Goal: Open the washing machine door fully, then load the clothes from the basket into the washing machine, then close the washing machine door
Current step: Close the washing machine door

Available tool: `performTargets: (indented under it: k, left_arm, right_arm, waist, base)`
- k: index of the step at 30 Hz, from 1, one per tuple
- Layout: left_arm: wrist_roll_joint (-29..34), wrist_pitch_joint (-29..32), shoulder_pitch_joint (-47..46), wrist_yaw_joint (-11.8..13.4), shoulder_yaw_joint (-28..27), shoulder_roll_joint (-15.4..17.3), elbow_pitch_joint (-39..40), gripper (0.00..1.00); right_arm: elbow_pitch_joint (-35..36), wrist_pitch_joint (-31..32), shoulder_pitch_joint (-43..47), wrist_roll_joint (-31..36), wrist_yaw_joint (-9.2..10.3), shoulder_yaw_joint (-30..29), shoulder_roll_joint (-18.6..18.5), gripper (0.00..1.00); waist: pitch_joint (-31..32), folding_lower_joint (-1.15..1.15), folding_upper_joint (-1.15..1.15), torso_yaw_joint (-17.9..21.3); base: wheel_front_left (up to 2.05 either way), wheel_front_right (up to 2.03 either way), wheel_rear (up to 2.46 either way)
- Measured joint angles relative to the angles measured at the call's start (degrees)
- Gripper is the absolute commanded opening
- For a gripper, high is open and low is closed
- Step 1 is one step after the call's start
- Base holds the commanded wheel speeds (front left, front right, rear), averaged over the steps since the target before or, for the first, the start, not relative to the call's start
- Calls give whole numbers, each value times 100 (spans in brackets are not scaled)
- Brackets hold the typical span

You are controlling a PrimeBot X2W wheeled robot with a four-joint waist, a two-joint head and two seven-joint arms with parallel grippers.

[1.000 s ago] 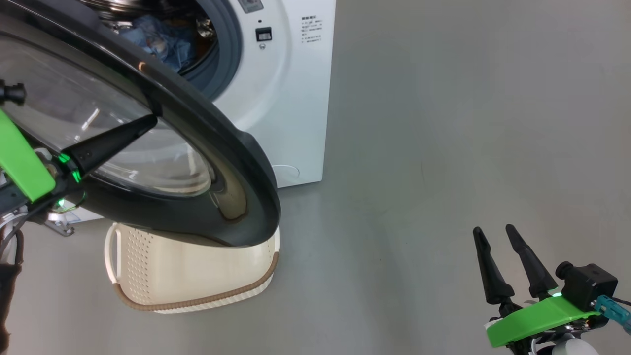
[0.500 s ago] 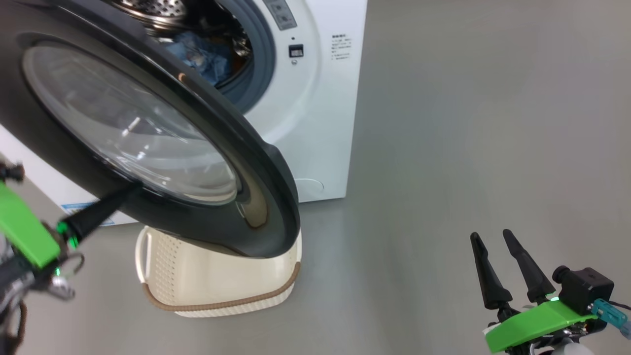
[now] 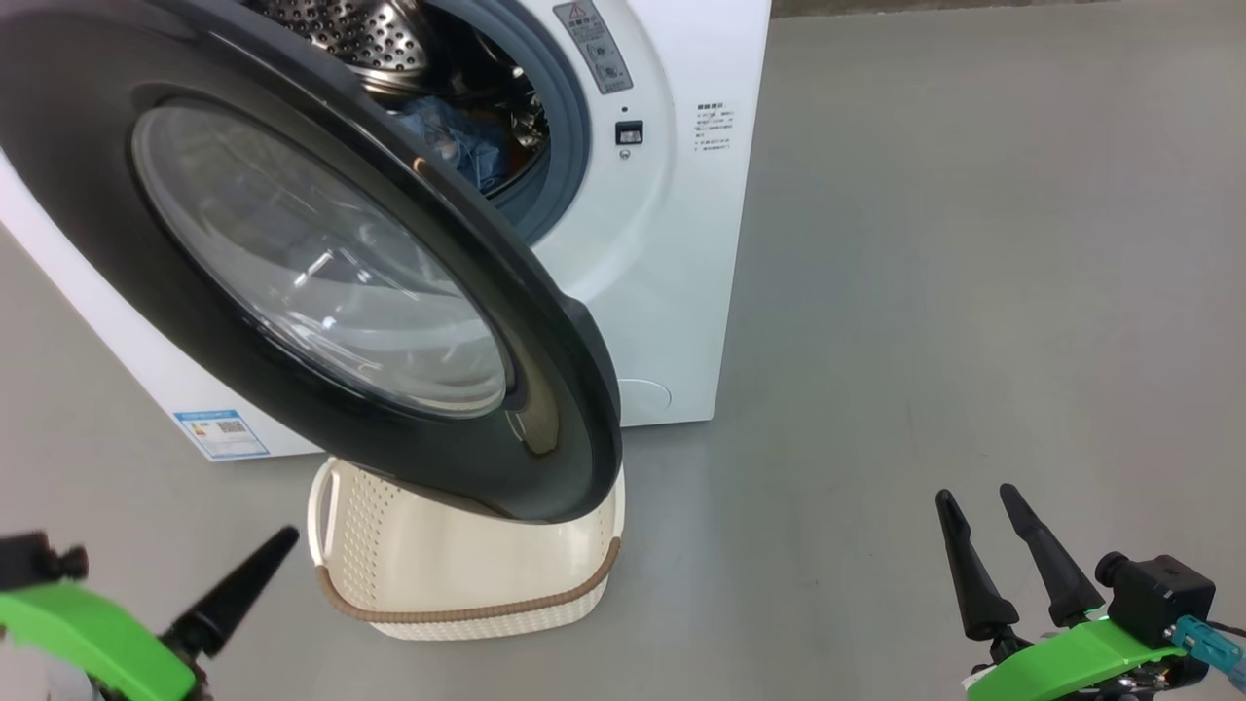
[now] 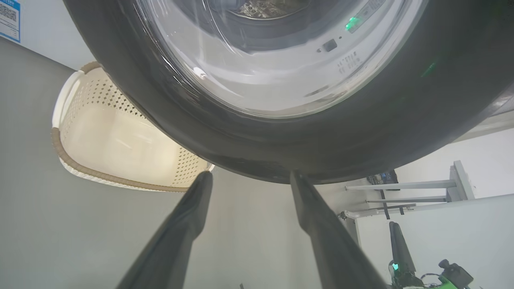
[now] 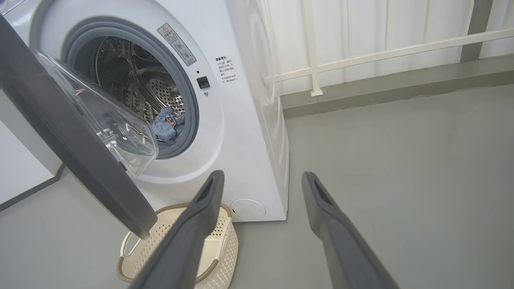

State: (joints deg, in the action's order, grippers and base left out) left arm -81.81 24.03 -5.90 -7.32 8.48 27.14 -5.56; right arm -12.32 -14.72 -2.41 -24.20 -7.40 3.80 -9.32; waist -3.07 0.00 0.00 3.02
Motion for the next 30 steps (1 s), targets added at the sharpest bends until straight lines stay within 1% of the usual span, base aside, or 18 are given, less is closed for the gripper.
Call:
performTargets:
  k: [6,11,15,18,21,23,24,26,30]
  left_arm:
    - [267,-973,431,0,311,7,-114,100]
    - [491,-1935,630,0,686,-3,-369,100]
    - [686,-2821,672,0,987,10,-591,100]
    - [988,-3490,686,0,1266,70,-806,100]
    - [1308,-3789,683,-1,1386,80,-1023,100]
    - [1646,-3823,676,-1,1317,56,-1147,100]
    - [1882,-3824,675,-1,1140,-10,-1168,100]
    - [2494,-3825,644,-1,711,-192,-1160,100]
    - [3650,-3825,649,-1,48,-619,-1024,100]
  right_arm:
    - [-7,0,13,-1,0,2,-12,100]
    - [-10,0,13,-8,0,-12,-34,100]
    - [-24,0,13,-8,0,-35,-38,100]
    - [-38,0,18,-8,0,-63,-58,100]
    - [-48,0,48,-8,0,-88,-66,100]
    - [-52,0,52,-8,-1,-100,-66,100]
    - [-52,0,57,-9,0,-110,-67,100]
    - [-51,0,73,-8,0,-129,-66,100]
    - [-48,0,98,-9,0,-145,-65,100]
  waist:
    - [18,0,0,27]
    - [-8,0,0,88]
    - [-4,0,0,159]
    - [18,0,0,218]
    - [50,0,0,267]
    - [71,0,0,295]
    - [79,0,0,305]
    - [82,0,0,319]
    - [57,0,0,339]
  base:
    - [0,0,0]
    - [0,0,0]
    - [0,0,0]
    - [0,0,0]
    - [0,0,0]
    - [0,0,0]
    - [0,0,0]
    - [0,0,0]
    - [0,0,0]
